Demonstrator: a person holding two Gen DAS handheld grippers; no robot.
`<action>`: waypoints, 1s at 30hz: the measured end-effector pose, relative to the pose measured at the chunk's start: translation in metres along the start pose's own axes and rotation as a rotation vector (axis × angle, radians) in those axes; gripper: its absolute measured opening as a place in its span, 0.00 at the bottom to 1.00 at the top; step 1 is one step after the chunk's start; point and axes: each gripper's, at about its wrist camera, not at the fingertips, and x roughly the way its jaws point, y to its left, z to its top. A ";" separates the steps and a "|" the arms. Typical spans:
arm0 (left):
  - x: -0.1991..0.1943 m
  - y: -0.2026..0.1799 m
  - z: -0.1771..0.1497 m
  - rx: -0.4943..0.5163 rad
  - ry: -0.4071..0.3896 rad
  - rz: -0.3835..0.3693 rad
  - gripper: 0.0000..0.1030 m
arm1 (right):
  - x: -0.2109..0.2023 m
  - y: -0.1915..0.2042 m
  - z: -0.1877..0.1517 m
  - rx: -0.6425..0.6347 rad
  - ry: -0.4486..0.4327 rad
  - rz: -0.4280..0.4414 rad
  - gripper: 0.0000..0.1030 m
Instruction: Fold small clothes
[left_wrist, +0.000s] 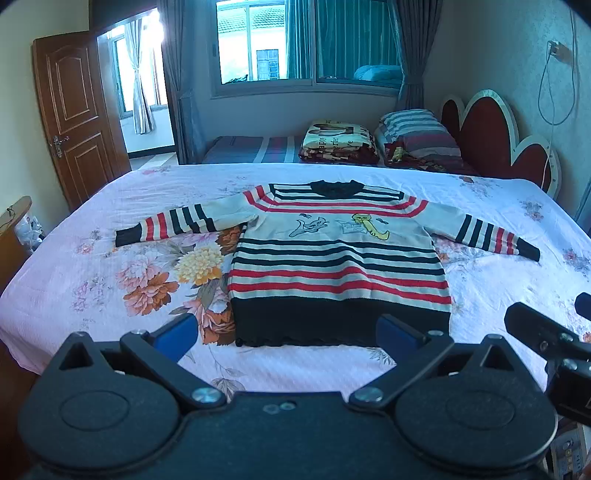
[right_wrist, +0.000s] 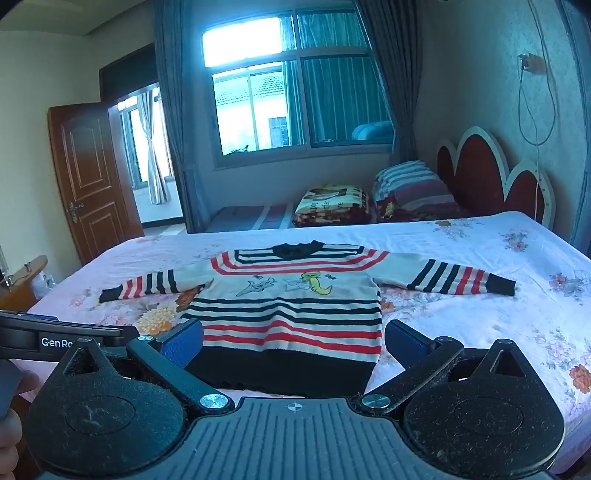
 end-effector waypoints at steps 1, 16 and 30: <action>0.001 0.000 0.000 -0.001 0.002 -0.003 1.00 | 0.000 0.000 0.001 -0.001 0.000 0.000 1.00; 0.002 -0.002 -0.001 0.000 0.006 -0.006 1.00 | 0.001 -0.008 -0.001 0.002 -0.001 -0.003 1.00; 0.002 -0.004 0.000 0.001 0.007 -0.004 1.00 | 0.005 -0.010 -0.002 0.001 0.004 -0.002 1.00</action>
